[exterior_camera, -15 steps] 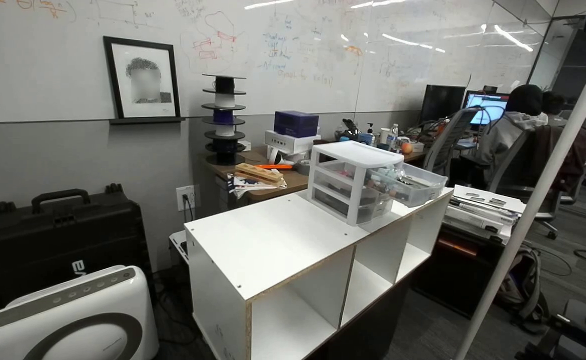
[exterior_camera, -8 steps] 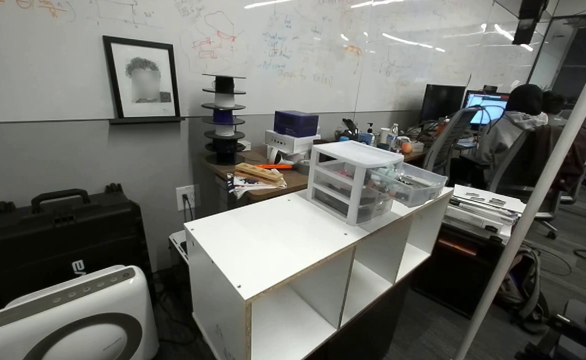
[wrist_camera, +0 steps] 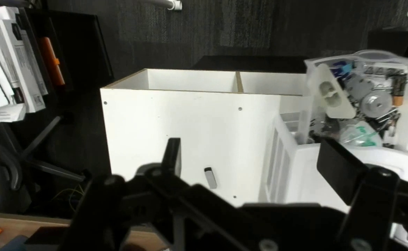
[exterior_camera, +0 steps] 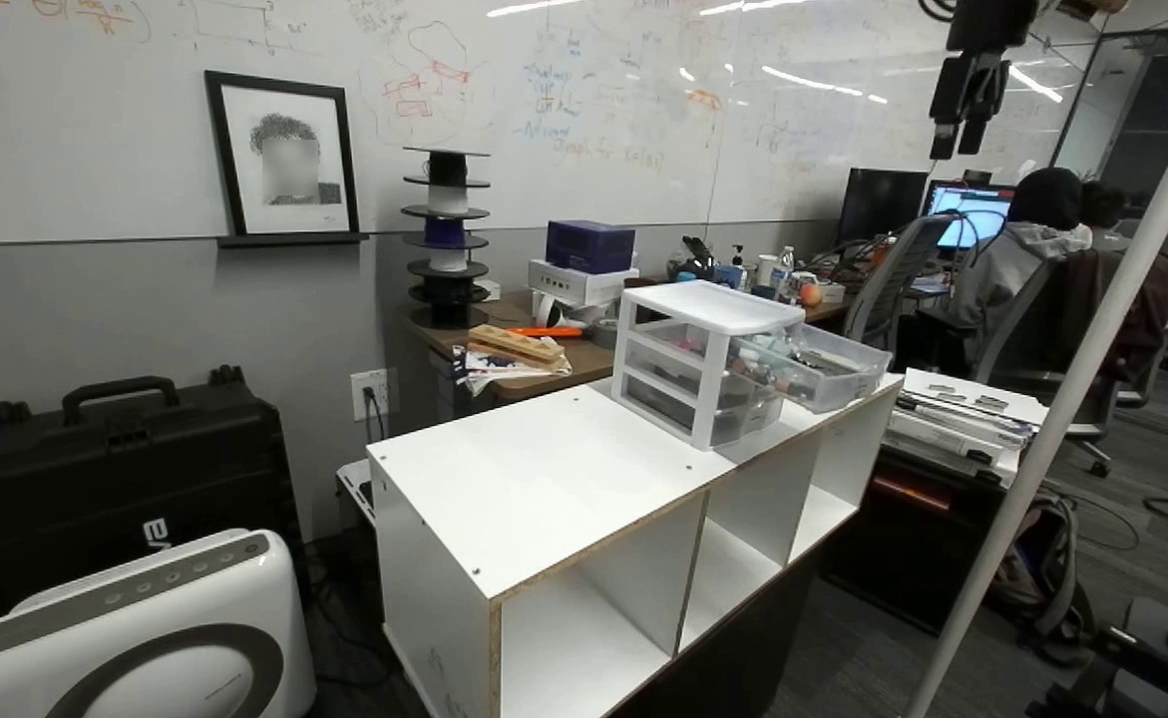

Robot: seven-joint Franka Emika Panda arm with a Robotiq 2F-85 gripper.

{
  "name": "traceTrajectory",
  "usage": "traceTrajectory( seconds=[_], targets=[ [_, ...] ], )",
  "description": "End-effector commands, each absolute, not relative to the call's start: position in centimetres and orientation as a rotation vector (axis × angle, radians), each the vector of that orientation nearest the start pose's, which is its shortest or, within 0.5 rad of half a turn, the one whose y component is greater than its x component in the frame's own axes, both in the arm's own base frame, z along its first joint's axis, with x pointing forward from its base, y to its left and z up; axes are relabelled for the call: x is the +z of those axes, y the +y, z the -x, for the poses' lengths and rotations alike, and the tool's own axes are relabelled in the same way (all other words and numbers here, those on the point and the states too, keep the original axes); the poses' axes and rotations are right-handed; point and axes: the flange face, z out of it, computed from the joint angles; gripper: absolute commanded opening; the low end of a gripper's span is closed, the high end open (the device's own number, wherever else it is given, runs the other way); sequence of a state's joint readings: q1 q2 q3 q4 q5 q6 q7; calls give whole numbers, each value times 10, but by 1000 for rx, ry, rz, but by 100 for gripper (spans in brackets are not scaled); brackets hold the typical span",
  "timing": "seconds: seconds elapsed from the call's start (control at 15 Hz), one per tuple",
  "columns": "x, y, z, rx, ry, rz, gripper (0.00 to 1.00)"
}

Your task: Put the white object in the drawer and close the drawer

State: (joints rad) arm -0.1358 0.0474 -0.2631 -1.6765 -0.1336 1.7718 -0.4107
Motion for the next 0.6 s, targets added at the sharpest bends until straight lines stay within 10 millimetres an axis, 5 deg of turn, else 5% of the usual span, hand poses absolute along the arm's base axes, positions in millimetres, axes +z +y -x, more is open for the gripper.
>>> traceTrajectory(
  seconds=[0.0, 0.33, 0.53],
  targets=[
    [544, -275, -587, 46, 52, 3309, 100],
    [498, -275, -649, 17, -88, 3297, 100],
    [447, -266, -684, 65, -5, 3317, 100]
  ],
)
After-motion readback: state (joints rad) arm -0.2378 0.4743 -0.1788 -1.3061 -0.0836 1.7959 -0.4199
